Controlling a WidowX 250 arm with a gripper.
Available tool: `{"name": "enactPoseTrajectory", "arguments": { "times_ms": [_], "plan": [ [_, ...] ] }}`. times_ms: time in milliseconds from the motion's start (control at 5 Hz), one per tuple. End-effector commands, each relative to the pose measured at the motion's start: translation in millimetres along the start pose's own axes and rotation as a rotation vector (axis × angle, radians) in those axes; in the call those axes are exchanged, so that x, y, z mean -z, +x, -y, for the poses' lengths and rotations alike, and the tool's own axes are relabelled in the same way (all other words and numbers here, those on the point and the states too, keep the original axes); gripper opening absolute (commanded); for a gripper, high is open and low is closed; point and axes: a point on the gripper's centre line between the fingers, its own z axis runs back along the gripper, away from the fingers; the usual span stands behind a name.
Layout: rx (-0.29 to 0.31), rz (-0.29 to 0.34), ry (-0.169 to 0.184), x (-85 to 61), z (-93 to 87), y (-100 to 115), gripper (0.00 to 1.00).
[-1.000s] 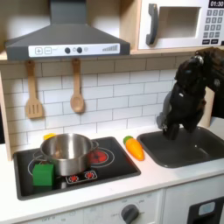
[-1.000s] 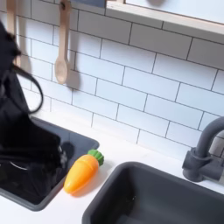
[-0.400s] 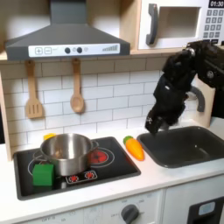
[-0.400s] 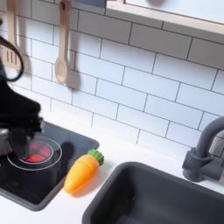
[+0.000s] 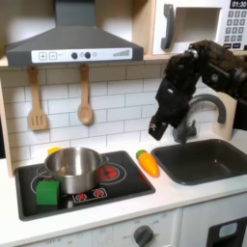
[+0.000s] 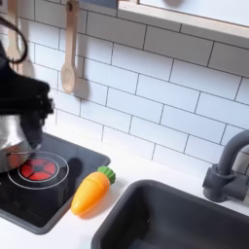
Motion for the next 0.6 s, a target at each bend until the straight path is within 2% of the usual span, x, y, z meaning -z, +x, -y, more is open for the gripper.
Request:
{"name": "enactPoseTrajectory", "arguments": {
  "times_ms": [0, 200, 400],
  "plan": [
    [-0.010, 0.056, -0.012, 1.1, 2.4, 19.7, 1.00],
    [0.004, 0.067, -0.023, -0.6, 5.0, 22.5, 1.00],
    [-0.002, 0.080, -0.068, -3.1, 8.3, 26.1, 1.00]
  ]
}}
